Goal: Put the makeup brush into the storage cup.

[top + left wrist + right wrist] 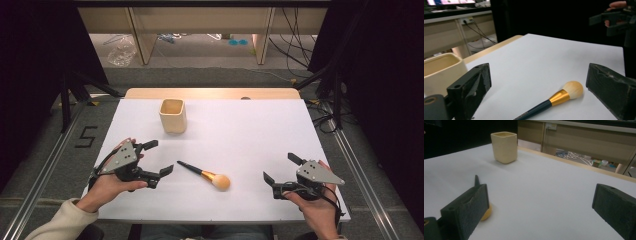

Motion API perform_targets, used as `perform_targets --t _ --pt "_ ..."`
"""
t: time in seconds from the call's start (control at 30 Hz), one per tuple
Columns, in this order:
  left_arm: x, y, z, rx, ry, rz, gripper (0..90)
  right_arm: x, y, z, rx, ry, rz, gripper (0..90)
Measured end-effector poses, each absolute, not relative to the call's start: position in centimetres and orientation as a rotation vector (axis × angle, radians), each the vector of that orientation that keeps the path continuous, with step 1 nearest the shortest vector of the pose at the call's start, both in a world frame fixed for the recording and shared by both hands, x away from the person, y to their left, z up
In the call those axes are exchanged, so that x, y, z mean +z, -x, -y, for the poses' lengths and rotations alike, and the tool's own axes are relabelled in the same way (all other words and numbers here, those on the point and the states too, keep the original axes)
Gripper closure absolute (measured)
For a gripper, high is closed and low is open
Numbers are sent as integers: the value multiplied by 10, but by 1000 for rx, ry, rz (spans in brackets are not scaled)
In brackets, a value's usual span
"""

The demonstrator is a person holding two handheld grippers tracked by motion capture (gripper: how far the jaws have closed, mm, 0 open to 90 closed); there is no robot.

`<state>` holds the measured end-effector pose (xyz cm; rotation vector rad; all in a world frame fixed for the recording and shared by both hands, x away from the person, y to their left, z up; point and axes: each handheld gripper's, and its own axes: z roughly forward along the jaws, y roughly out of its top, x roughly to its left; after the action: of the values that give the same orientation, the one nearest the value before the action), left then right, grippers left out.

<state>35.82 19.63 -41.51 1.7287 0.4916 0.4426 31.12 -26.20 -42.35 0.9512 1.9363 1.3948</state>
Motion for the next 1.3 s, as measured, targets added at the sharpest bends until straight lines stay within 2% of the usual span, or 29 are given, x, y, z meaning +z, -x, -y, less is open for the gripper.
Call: perform_targets --t 0.7,1.03,1.3 --pt "-431 -403 -126 321 -1979 -249 113 -425 -312 263 1404 -967 -1933 27" --pt "-448 -417 -109 255 -2089 -232 128 -425 -313 265 1402 -966 -1939 29" --pt "-446 -421 -101 189 -2209 -215 154 -425 -313 265 1399 -966 -1945 33"
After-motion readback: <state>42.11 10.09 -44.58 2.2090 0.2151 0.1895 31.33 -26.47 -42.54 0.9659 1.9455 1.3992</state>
